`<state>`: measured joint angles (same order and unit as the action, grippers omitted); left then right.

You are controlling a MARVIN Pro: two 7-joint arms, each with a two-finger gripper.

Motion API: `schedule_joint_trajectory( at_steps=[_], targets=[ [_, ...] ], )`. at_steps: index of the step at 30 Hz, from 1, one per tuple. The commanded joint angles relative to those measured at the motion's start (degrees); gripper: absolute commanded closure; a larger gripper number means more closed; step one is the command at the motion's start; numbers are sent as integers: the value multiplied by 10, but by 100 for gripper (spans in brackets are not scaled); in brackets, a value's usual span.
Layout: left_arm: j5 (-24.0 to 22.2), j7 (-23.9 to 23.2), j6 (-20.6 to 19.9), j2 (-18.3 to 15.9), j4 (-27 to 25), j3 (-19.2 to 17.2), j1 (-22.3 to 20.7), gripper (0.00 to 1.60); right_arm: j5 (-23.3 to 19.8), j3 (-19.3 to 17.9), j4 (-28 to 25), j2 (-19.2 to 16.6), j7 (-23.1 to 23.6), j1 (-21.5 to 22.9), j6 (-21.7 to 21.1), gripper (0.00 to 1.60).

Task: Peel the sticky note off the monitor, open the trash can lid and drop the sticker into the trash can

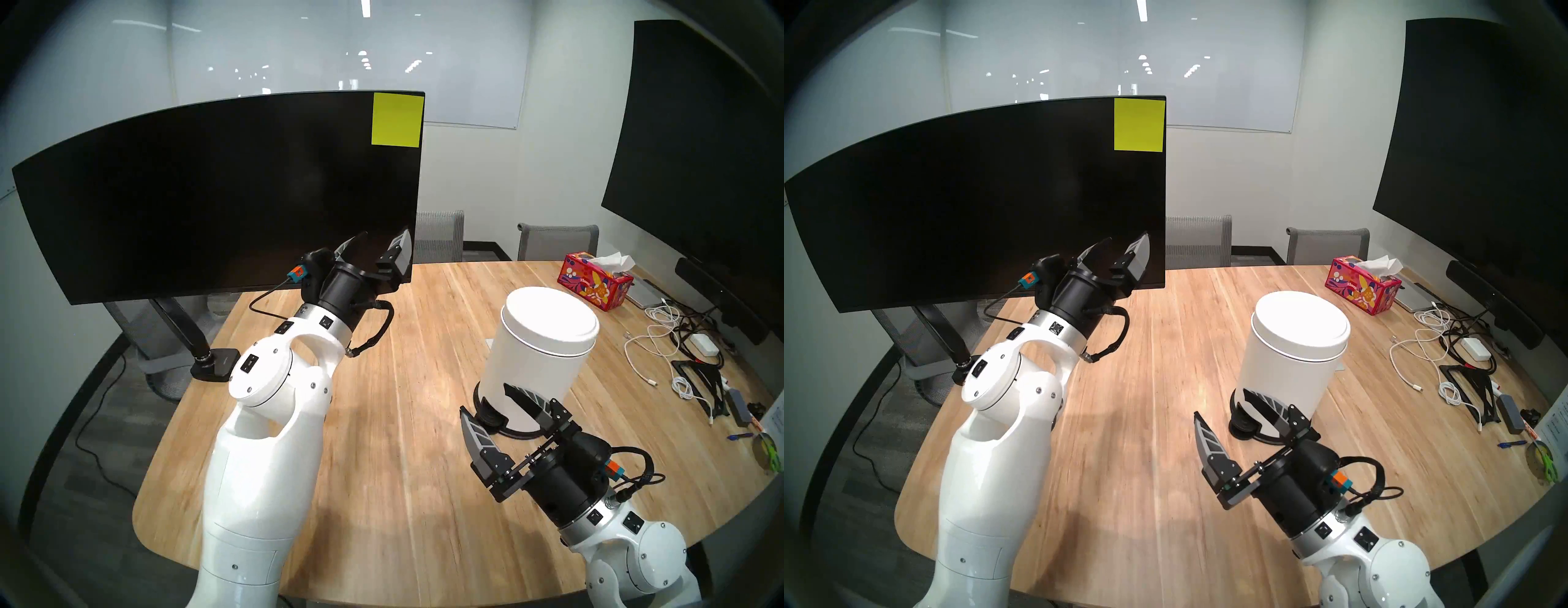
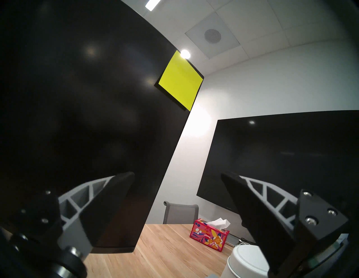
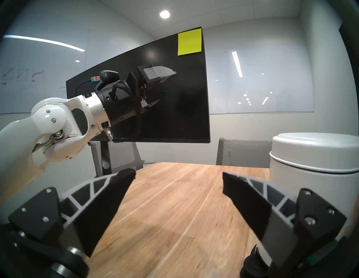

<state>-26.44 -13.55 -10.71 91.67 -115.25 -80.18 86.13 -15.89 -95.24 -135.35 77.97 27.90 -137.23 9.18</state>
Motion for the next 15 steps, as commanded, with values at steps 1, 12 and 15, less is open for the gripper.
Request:
schedule_joint_trajectory(
  at_steps=[1,12,15],
  targets=[
    [-12,6,-1,17,5,6,-65,0,-6,-3,-7,3,-2,6,4,0],
    [-47,29,-15,52,27,11,-140,0,-11,-10,-7,7,5,15,4,0],
    [-56,33,-17,61,37,7,-154,0,-13,-11,-8,7,7,16,4,0]
  ],
)
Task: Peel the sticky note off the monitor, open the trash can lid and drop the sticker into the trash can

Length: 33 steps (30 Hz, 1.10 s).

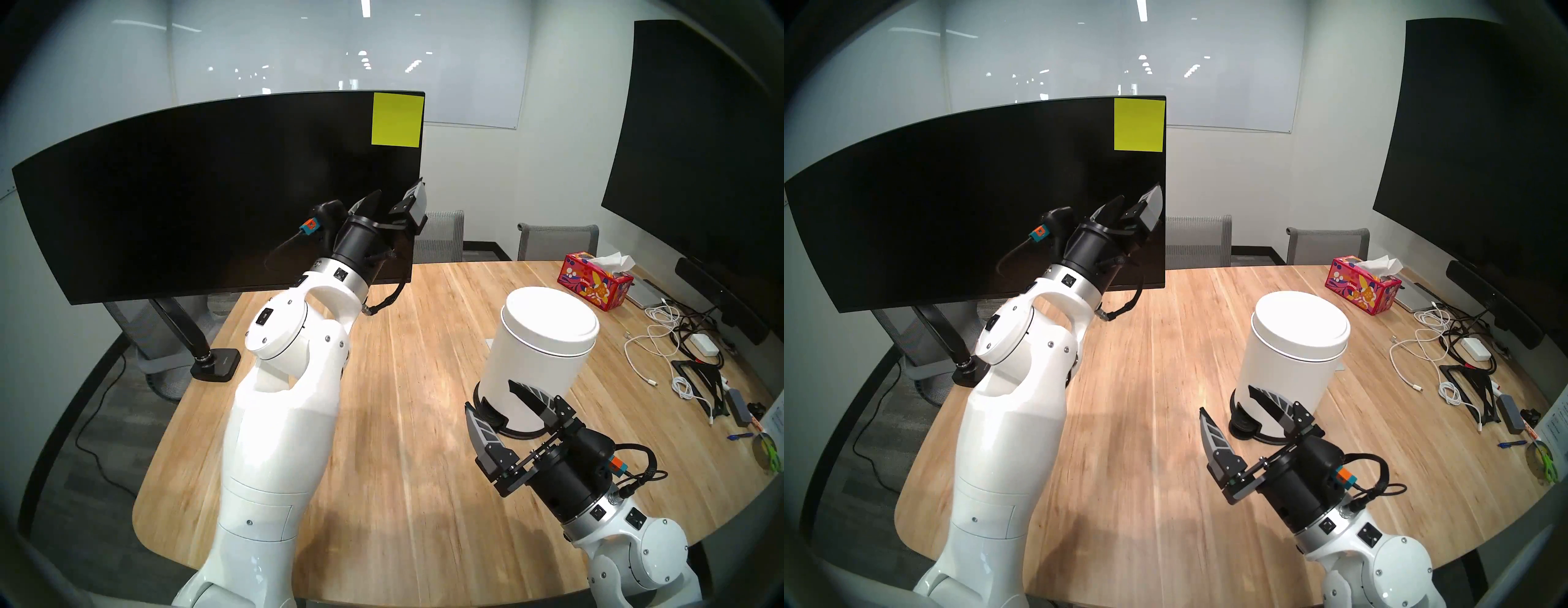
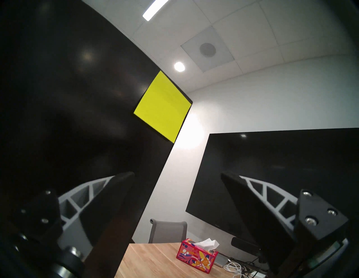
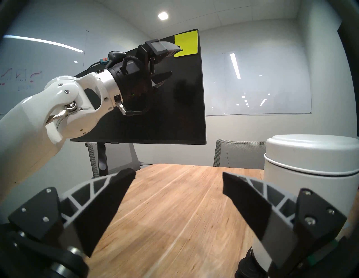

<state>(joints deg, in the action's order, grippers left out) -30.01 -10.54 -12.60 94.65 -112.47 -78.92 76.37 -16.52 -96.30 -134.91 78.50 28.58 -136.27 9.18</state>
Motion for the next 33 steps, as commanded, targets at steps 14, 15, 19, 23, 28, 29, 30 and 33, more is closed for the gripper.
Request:
schedule_joint_trajectory(
  at_steps=[14,15,19,23,28,29,30,33],
  targets=[
    [-50,16,-5,87,104,-38,-141,0,-16,-5,-20,6,11,8,5,0],
    [-50,17,-5,89,108,-39,-146,0,-16,-6,-20,7,11,7,6,0],
    [-59,16,-5,102,124,-44,-165,0,-19,-10,-22,9,14,4,6,0],
    [-65,10,-6,109,143,-51,-185,0,-24,-13,-24,11,17,0,8,0],
    [-77,-5,-8,109,169,-63,-211,0,-31,-17,-26,13,21,-4,9,0],
    [-80,-10,-9,108,175,-67,-218,0,-32,-17,-27,14,23,-5,10,0],
    [-83,-15,-10,106,180,-70,-224,0,-34,-18,-28,14,24,-6,10,0],
    [-95,-32,-11,100,194,-78,-239,0,-39,-19,-29,15,28,-9,12,0]
  ],
)
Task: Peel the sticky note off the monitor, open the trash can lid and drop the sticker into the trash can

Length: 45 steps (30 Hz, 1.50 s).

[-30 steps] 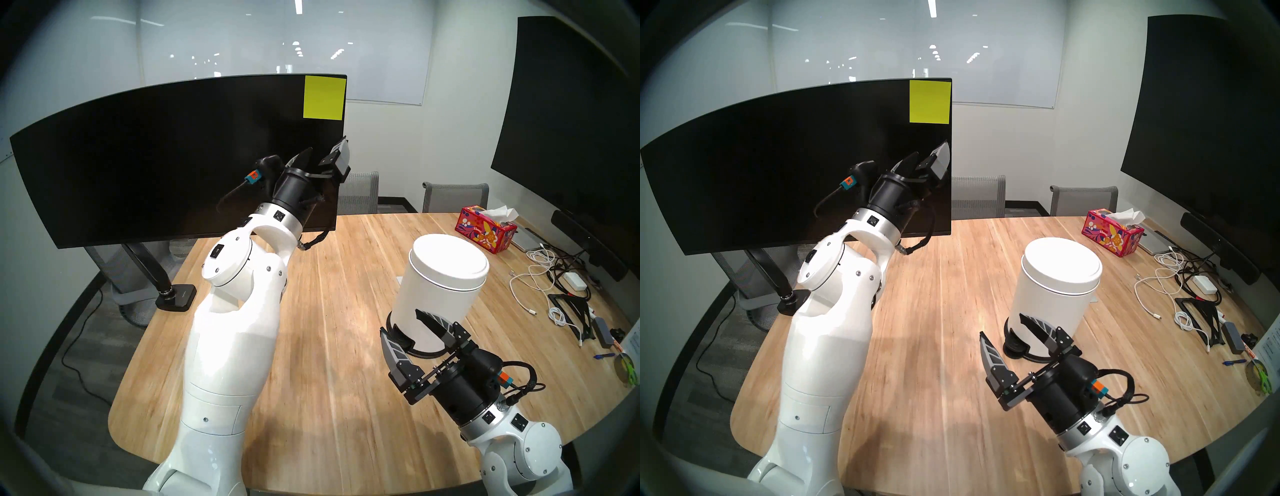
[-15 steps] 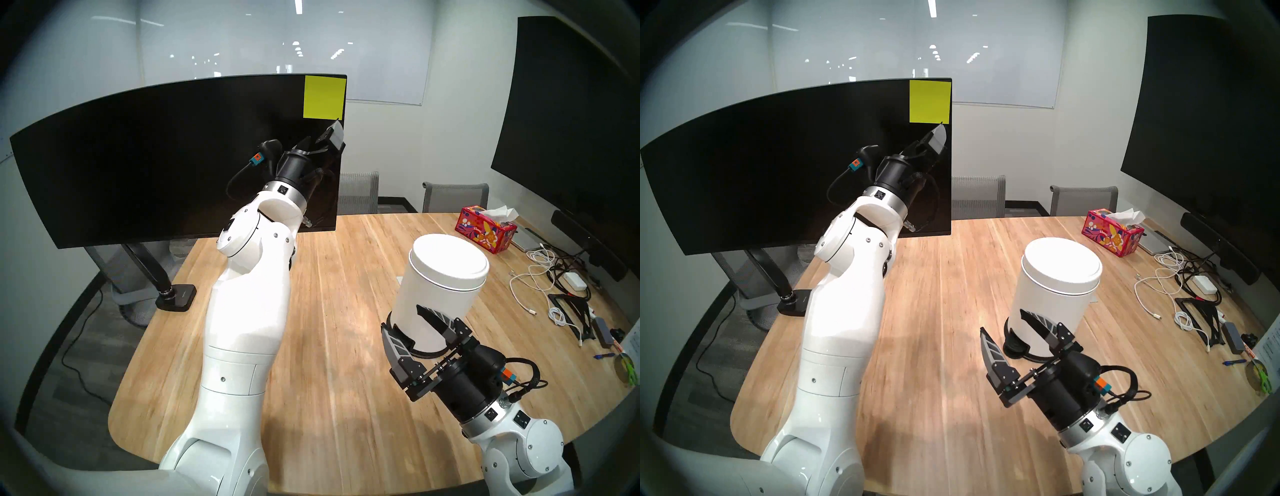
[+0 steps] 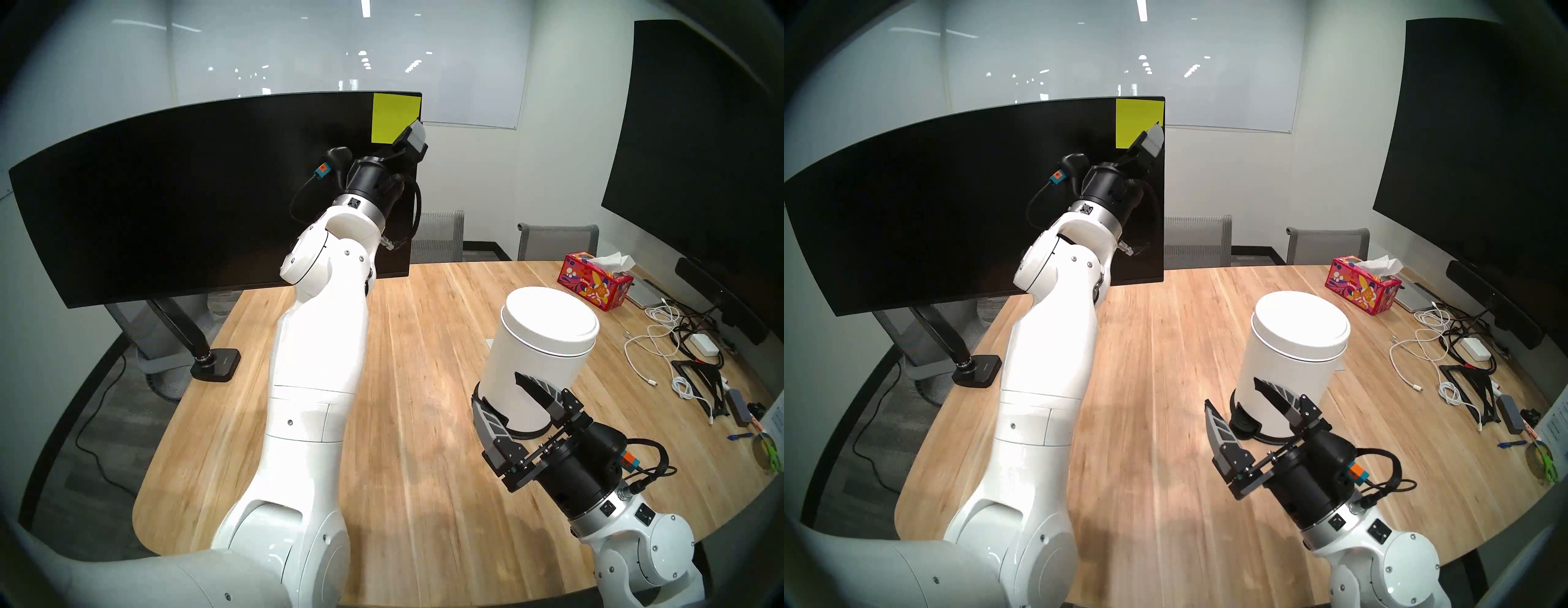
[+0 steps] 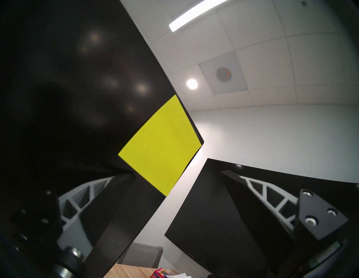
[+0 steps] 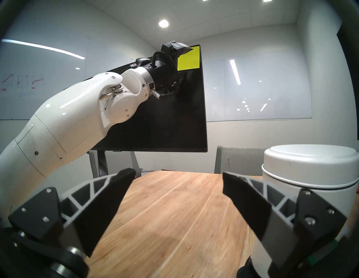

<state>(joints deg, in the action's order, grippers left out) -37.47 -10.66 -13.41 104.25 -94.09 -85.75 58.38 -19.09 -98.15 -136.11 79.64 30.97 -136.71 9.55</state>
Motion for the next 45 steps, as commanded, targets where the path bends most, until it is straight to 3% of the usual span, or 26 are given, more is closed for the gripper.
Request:
schedule_joint_trajectory(
  at_steps=[1,14,15,16,18,19,20,37,38,39,40,45],
  targets=[
    [-24,-36,-3,1,20,-13,-68,0,-15,-1,-18,4,5,-5,9,0],
    [-46,-87,-9,-9,39,-19,-82,0,-28,1,-25,7,19,-7,10,0],
    [-43,-91,-9,-12,39,-16,-80,25,-29,0,-25,7,19,-8,10,0],
    [-45,-97,-10,-13,38,-15,-77,86,-30,0,-25,7,20,-8,10,0],
    [-43,-95,-9,-13,36,-14,-72,125,-33,-2,-25,7,22,-8,11,0],
    [-46,-99,-12,-13,35,-14,-70,134,-34,-3,-25,7,23,-7,11,0],
    [-46,-98,-12,-14,32,-13,-66,160,-35,-3,-25,8,23,-7,11,0],
    [-48,-101,-37,-30,-10,-3,-11,160,-34,-2,-28,10,26,6,1,0],
    [-49,-103,-38,-31,-11,-2,-7,80,-34,-2,-28,10,26,7,0,0],
    [-49,-103,-38,-31,-11,-2,-7,80,-34,-2,-28,10,26,7,0,0],
    [-48,-99,-40,-31,-14,-1,-3,0,-32,-2,-28,10,25,7,-1,0],
    [-41,-103,-25,-33,-17,-1,12,0,-33,-2,-26,11,25,9,-3,0]
  ],
)
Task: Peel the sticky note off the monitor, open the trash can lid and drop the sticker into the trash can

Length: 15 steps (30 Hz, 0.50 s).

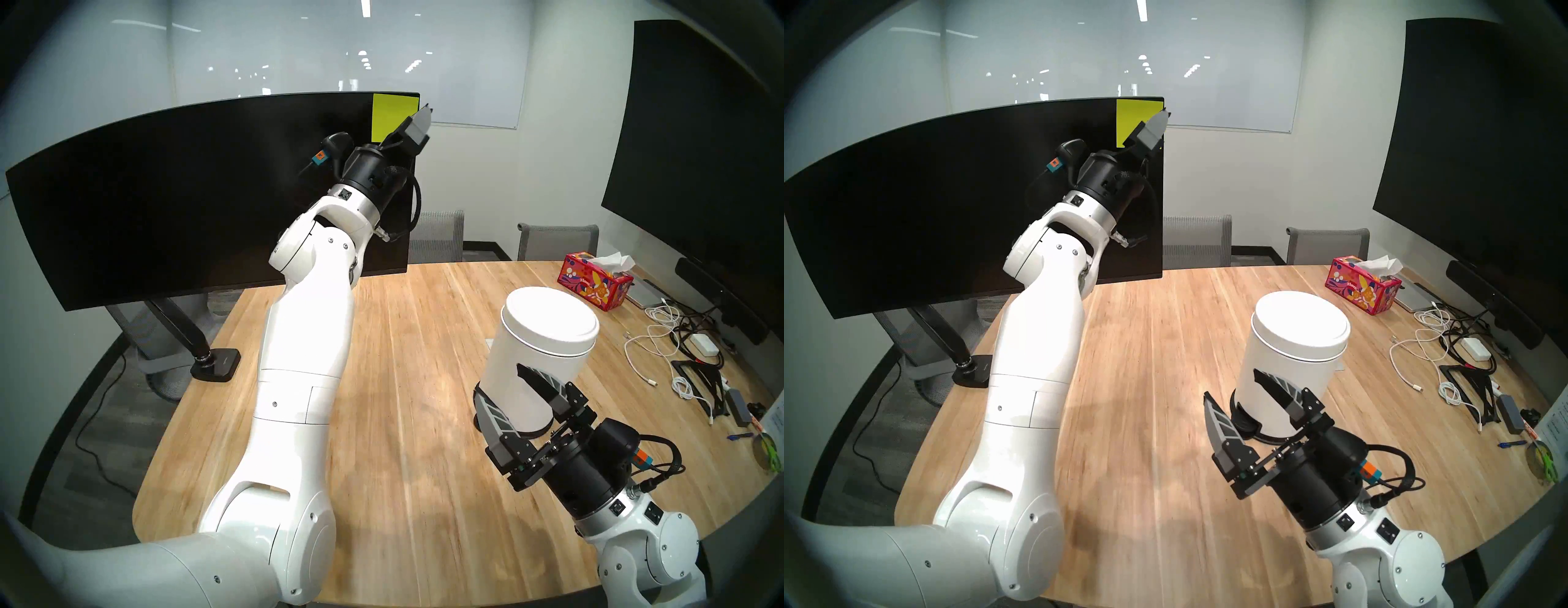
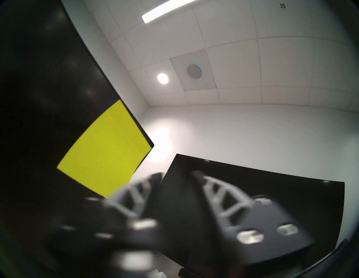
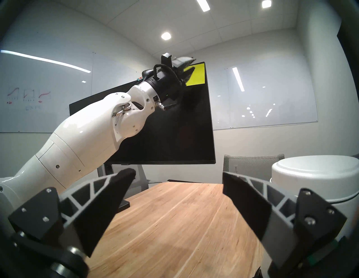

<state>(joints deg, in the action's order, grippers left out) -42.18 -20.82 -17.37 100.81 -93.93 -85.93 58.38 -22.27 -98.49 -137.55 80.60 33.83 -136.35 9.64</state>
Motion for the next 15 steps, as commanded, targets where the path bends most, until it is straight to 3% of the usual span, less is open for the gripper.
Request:
schedule_joint_trajectory(
  at_steps=[1,8,15],
  targets=[
    [3,-6,16,0,-14,-1,11,0,-1,2,-11,2,-4,5,-4,0],
    [3,-3,34,-2,15,-16,-1,0,-1,0,-8,3,-4,7,-6,0],
    [12,-11,47,-6,66,-27,-46,0,-2,0,-7,3,-5,11,-7,0]
  ],
)
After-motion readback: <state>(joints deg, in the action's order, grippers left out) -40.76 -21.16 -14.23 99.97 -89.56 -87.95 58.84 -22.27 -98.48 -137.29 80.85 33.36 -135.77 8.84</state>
